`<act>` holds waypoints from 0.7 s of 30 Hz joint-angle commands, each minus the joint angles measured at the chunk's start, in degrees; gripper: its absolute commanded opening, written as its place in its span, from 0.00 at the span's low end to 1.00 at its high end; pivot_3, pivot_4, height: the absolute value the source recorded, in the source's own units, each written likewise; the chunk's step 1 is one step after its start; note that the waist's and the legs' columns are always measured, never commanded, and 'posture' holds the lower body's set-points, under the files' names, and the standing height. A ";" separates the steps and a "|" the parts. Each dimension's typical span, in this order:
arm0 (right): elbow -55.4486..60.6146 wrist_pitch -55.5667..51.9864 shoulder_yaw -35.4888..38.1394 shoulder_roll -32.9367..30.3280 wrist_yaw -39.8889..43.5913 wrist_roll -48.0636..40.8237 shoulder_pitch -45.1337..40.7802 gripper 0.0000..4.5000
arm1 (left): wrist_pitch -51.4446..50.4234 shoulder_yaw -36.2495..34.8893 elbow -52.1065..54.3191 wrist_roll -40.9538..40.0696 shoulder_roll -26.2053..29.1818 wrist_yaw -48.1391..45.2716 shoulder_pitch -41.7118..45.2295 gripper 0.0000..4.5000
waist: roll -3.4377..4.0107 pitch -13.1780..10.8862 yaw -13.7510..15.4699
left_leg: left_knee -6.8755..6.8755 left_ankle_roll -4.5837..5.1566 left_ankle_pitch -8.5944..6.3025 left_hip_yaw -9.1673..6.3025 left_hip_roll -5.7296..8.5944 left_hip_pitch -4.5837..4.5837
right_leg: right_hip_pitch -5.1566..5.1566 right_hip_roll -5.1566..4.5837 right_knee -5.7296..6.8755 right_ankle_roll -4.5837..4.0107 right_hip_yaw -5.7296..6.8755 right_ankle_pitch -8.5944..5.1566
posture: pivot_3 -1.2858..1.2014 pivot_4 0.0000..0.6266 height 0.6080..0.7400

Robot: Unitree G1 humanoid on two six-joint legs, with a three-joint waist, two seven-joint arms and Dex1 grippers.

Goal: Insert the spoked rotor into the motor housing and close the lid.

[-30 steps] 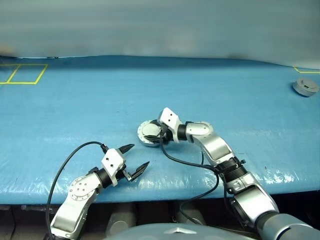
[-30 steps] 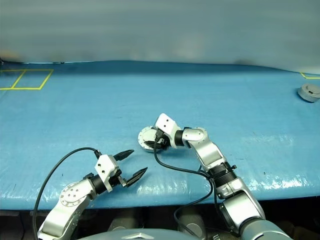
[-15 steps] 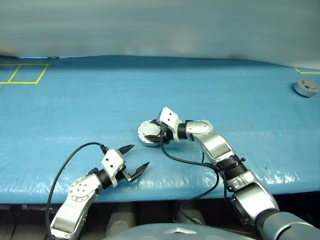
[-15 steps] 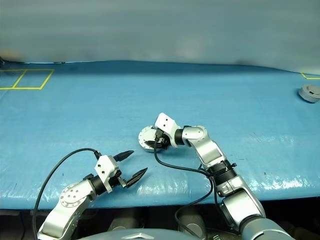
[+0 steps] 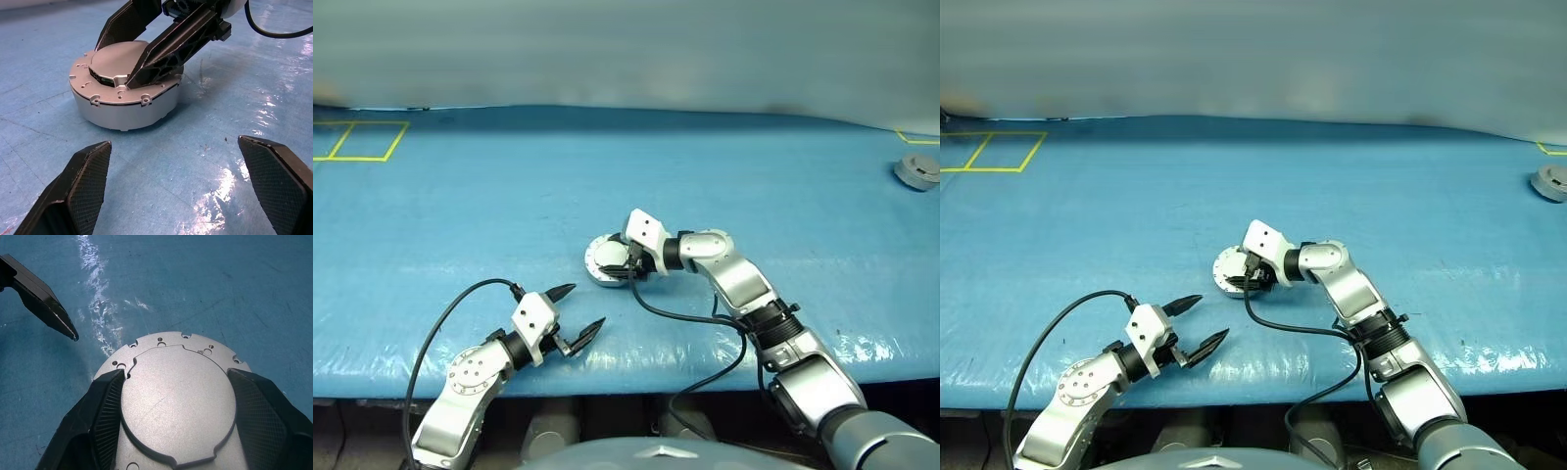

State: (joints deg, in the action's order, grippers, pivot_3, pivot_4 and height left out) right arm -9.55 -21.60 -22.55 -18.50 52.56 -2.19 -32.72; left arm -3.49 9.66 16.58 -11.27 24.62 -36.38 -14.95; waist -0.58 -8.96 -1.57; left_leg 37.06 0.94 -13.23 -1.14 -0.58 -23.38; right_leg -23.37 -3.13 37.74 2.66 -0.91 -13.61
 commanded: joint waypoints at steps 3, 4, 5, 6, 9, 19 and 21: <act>-2.63 -0.19 -1.96 -0.08 -0.57 2.53 0.36 0.67 | 0.39 0.18 2.24 -0.30 -0.31 -0.21 0.16 1.00 | 0.00 0.00 -0.02 | 0.01 0.00 0.00 0.00 0.00 0.01 | 0.00 0.01 0.00 0.03 0.00 -0.02 | 0.52 0.24 1.00; -2.97 -0.34 -2.14 -0.11 -0.69 2.85 0.29 0.67 | 0.39 0.19 2.21 -0.30 -0.33 -0.22 0.21 1.00 | 0.00 0.00 -0.03 | 0.02 0.00 0.00 0.00 0.00 0.02 | 0.00 0.02 0.00 0.03 0.00 -0.02 | 0.52 0.24 1.00; -3.30 -0.39 -2.46 -0.26 -0.71 3.27 0.21 0.67 | 0.40 0.18 2.18 -0.30 -0.33 -0.23 0.25 1.00 | 0.00 0.00 -0.04 | 0.02 0.00 0.00 0.01 -0.01 0.02 | 0.01 0.02 0.01 0.03 0.00 -0.02 | 0.52 0.24 1.00; -3.53 -0.51 -2.72 -0.41 -0.70 3.59 0.15 0.67 | 0.43 0.17 2.16 -0.29 -0.33 -0.23 0.27 1.00 | 0.00 0.00 -0.04 | 0.02 0.00 0.00 0.00 -0.01 0.04 | 0.00 0.03 0.01 0.04 0.00 -0.02 | 0.52 0.24 1.00; -4.25 -1.56 -3.19 -0.66 -1.23 4.61 -0.13 0.67 | 0.42 0.11 2.14 -0.28 -0.33 -0.26 0.31 1.00 | 0.00 0.00 -0.04 | 0.02 0.00 0.00 0.00 -0.02 0.22 | -0.02 0.03 0.00 0.22 0.00 -0.14 | 0.52 0.24 1.00; -4.94 -6.68 -2.98 0.45 -3.93 4.67 -0.81 0.67 | 0.36 -0.03 2.04 -0.40 -0.37 -0.29 0.40 1.00 | 0.01 0.02 -0.07 | 0.02 0.00 0.00 -0.01 -0.09 0.55 | 0.21 -0.02 0.05 0.25 -0.01 -0.17 | 0.52 0.24 1.00; -4.76 -6.87 -3.21 0.39 -3.92 4.75 -0.60 0.67 | 0.35 -0.07 2.00 -0.42 -0.42 -0.25 0.41 1.00 | 0.03 0.03 -0.06 | 0.03 0.00 0.00 -0.01 -0.10 0.58 | 0.23 -0.03 0.05 0.24 -0.01 -0.17 | 0.52 0.24 1.00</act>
State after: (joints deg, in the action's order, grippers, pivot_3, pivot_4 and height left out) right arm -10.71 -25.56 -24.27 -17.32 50.74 -0.58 -34.73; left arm -3.49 9.67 16.57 -11.28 24.40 -36.46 -14.84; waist -0.55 -8.93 -1.63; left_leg 37.09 0.94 -13.23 -1.14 -0.68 -22.80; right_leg -23.13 -3.19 37.78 2.90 -0.92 -13.78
